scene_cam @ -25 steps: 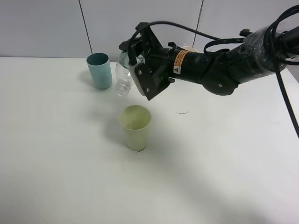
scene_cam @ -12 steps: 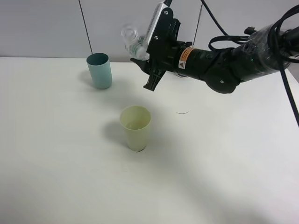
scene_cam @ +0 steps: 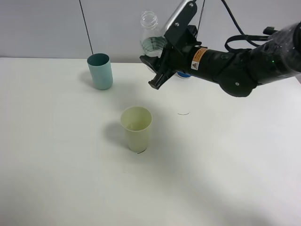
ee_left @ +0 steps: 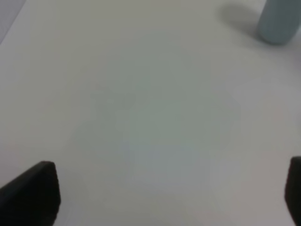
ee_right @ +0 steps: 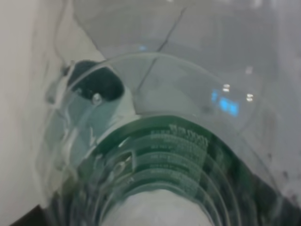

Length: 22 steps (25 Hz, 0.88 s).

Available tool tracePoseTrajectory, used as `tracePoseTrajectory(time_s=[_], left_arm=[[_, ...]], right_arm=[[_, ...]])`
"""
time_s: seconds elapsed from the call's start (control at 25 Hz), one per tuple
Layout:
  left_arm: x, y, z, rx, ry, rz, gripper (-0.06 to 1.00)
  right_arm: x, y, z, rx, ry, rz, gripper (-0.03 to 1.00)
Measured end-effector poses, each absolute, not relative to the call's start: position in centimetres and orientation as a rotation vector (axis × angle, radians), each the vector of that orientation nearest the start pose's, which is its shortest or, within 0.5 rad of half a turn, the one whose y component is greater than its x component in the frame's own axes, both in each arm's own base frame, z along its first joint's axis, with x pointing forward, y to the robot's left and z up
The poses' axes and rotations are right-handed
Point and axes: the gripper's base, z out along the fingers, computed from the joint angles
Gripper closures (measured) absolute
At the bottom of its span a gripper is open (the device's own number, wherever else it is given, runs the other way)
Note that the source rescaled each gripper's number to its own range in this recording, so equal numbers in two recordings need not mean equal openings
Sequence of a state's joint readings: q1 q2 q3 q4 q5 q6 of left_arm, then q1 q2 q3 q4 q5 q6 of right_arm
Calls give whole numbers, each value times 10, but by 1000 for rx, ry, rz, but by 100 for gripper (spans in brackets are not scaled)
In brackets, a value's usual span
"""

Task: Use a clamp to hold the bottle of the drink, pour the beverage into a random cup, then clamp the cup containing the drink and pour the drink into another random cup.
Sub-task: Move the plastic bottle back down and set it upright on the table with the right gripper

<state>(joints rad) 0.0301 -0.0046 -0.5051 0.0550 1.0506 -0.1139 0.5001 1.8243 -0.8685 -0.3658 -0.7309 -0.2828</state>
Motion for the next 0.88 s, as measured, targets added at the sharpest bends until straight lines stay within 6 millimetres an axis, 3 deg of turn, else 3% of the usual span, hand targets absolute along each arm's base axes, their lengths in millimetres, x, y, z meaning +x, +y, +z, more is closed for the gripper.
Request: tracePoseTrajectory(time_s=[0.48, 0.68, 0.88], left_arm=[[-6, 4, 280, -148, 2018, 13, 5], [-6, 4, 280, -148, 2018, 13, 5], [-6, 4, 280, -148, 2018, 13, 5]], right_arm=[[293, 146, 167, -656, 1628, 344, 97], [292, 137, 164, -556, 1679, 413, 97], [291, 139, 163, -566, 1682, 444, 97]])
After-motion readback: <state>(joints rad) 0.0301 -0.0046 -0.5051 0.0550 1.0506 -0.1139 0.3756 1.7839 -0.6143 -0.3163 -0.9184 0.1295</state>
